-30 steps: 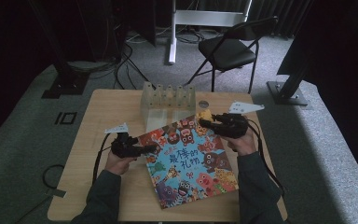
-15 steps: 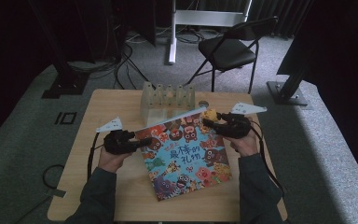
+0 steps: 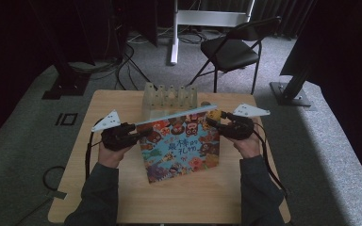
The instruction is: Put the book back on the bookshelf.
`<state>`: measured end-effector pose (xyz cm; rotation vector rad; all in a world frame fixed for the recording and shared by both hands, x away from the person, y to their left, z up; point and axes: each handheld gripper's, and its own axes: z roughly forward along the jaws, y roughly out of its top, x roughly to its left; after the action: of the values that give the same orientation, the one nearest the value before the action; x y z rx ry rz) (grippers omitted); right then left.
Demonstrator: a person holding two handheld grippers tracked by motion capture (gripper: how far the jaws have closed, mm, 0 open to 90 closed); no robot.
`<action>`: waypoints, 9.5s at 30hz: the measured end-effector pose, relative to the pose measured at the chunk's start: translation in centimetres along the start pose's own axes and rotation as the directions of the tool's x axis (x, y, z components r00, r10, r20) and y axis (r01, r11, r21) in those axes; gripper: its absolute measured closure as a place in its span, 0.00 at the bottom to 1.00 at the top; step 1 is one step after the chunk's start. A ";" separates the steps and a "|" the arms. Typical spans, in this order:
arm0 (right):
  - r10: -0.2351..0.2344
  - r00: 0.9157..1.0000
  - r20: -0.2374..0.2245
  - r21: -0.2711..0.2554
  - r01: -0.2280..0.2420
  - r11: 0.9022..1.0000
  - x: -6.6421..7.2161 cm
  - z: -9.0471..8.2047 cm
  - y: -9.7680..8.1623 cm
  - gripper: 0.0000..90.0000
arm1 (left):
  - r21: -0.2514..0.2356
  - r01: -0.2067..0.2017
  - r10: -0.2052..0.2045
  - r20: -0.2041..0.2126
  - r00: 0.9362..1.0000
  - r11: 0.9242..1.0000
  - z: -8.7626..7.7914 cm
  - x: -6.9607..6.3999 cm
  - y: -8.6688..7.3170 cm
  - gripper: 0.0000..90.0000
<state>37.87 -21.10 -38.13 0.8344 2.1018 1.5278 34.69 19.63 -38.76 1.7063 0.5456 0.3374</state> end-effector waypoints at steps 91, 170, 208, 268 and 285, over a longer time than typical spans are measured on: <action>0.162 0.986 0.035 0.015 -0.162 0.987 -4.8 -3.0 -7.7 0.53 | -0.028 -0.020 0.022 0.061 0.998 0.999 4.3 -1.7 -4.3 0.49; 0.238 0.958 0.159 0.173 -0.264 0.949 -6.2 -3.4 -15.6 0.48 | -0.122 -0.012 0.008 -0.027 1.000 0.992 5.9 -5.2 -9.1 0.88; 0.201 0.962 0.186 0.242 -0.243 0.939 -6.2 -2.7 -16.5 0.47 | -0.100 0.013 -0.018 -0.052 0.998 0.995 8.2 -6.8 -11.7 0.83; 0.165 0.952 0.258 0.308 -0.243 0.920 -6.6 -2.5 -17.8 0.42 | -0.066 -0.008 -0.001 -0.137 0.991 0.998 2.6 -5.7 -11.1 0.90; 0.110 0.947 0.302 0.354 -0.219 0.909 -6.4 -1.9 -18.1 0.34 | -0.060 -0.016 0.005 -0.175 0.984 0.998 1.3 -5.8 -11.2 0.90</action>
<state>37.26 -30.80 -54.84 1.3144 2.1891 1.0028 28.59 17.00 -49.53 1.6297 0.6483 0.5105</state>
